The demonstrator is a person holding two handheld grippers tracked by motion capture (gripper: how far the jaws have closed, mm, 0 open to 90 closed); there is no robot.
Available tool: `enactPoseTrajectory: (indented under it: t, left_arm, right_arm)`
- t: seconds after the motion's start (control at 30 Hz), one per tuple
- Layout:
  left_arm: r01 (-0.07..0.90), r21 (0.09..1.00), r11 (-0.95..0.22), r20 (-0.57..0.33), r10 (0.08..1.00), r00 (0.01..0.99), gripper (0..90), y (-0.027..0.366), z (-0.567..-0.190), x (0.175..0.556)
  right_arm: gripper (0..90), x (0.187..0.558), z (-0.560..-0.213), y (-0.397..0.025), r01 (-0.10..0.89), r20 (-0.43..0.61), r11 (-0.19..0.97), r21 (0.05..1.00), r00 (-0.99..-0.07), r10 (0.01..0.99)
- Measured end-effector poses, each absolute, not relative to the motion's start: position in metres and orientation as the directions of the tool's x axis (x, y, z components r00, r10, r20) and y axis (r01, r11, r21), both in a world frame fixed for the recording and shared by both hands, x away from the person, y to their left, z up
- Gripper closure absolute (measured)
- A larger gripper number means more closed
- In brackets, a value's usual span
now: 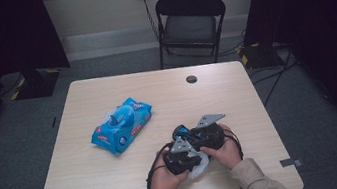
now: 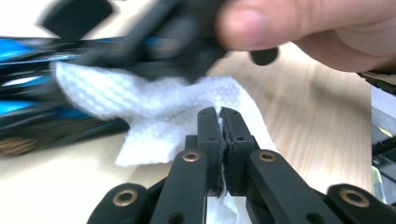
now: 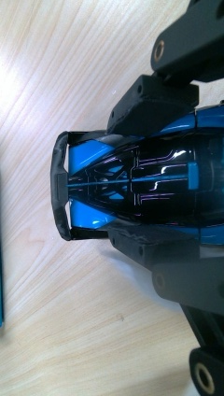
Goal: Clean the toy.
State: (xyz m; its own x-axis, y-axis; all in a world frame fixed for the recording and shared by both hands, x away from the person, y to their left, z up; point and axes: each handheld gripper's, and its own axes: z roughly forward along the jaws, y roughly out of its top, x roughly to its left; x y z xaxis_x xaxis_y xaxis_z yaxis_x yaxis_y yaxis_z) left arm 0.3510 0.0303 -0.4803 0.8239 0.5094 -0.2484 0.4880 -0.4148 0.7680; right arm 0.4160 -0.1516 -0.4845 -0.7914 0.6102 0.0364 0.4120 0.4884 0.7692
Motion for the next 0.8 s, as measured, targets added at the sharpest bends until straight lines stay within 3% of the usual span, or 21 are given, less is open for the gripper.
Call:
enactPoseTrajectory:
  t: [0.4, 0.8]
  left_arm:
    - [0.542, 0.794, -0.275, -0.230, 0.690, 0.686, 87.8, 0.100, -0.467, 0.375]
    - [0.589, 0.751, -0.300, -0.217, 0.730, 0.648, 87.6, 0.081, -0.491, 0.397]
  right_arm:
    - [44.0, 0.416, -0.485, -0.151, 0.411, 0.034, 0.487, 0.771, -0.790, 0.612]
    - [44.0, 0.416, -0.485, -0.151, 0.411, 0.035, 0.487, 0.771, -0.790, 0.612]
